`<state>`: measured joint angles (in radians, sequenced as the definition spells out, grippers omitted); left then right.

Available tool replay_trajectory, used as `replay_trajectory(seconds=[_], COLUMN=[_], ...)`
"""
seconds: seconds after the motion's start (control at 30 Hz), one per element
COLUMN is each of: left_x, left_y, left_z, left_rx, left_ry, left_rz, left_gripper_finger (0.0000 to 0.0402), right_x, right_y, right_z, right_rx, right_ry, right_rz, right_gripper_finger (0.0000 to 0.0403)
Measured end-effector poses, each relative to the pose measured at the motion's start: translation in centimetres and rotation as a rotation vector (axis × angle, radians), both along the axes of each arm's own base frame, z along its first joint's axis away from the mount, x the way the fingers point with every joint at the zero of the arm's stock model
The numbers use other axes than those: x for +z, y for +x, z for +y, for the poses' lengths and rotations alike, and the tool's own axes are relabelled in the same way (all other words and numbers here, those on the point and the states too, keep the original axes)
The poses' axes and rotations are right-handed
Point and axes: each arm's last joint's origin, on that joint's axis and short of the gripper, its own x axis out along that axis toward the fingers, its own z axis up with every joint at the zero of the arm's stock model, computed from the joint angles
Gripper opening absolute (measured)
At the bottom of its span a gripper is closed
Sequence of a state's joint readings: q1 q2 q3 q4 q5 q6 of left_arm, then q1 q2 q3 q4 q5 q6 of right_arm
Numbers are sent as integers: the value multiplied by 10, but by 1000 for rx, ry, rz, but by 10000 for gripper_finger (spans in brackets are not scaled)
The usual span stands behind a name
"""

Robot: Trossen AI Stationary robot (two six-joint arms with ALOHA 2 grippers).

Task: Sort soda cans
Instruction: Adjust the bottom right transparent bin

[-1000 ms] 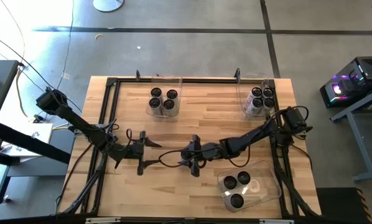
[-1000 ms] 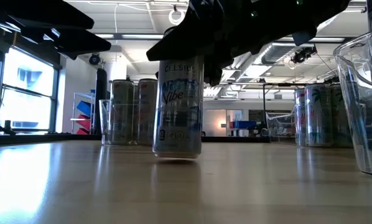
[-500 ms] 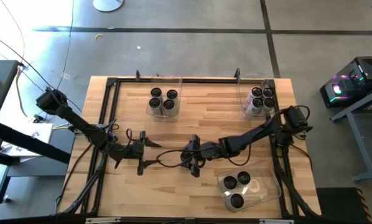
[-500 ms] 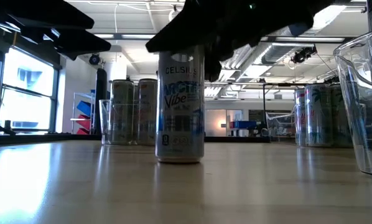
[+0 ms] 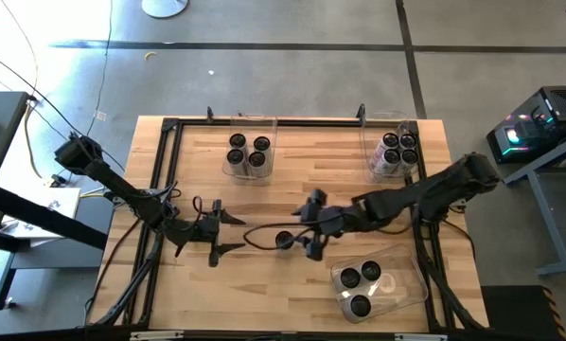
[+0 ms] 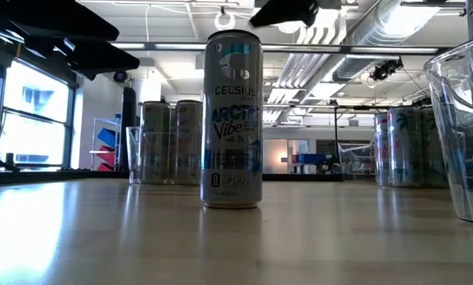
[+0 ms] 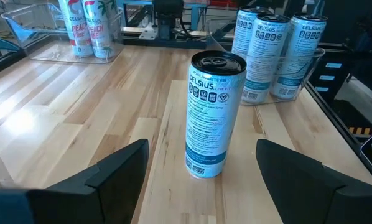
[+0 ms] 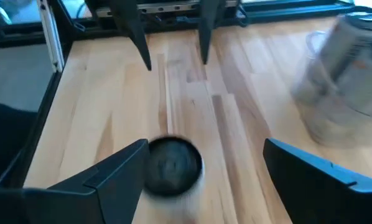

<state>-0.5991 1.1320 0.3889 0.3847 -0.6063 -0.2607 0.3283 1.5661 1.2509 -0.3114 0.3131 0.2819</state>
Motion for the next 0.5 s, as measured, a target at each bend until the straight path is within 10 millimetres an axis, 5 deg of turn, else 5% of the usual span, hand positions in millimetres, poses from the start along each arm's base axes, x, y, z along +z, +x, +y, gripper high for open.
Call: replay_trajectory(seconds=[0.23,0.37,0.5], left_x=[0,0,0], left_y=[-1,-1,-1], left_z=[-1,-1,-1], left_rx=[-6,-6,-6], left_ry=[0,0,0], left_rz=[-1,-1,-1], left_gripper_finger=[291,291,291], right_x=[59,61,40], right_y=[-70,-107,-130], right_z=[9,13,22], right_rx=[-53,-145,-206], right_ry=[40,78,126], right_rz=[301,559,763], right_gripper_finger=[310,297,278])
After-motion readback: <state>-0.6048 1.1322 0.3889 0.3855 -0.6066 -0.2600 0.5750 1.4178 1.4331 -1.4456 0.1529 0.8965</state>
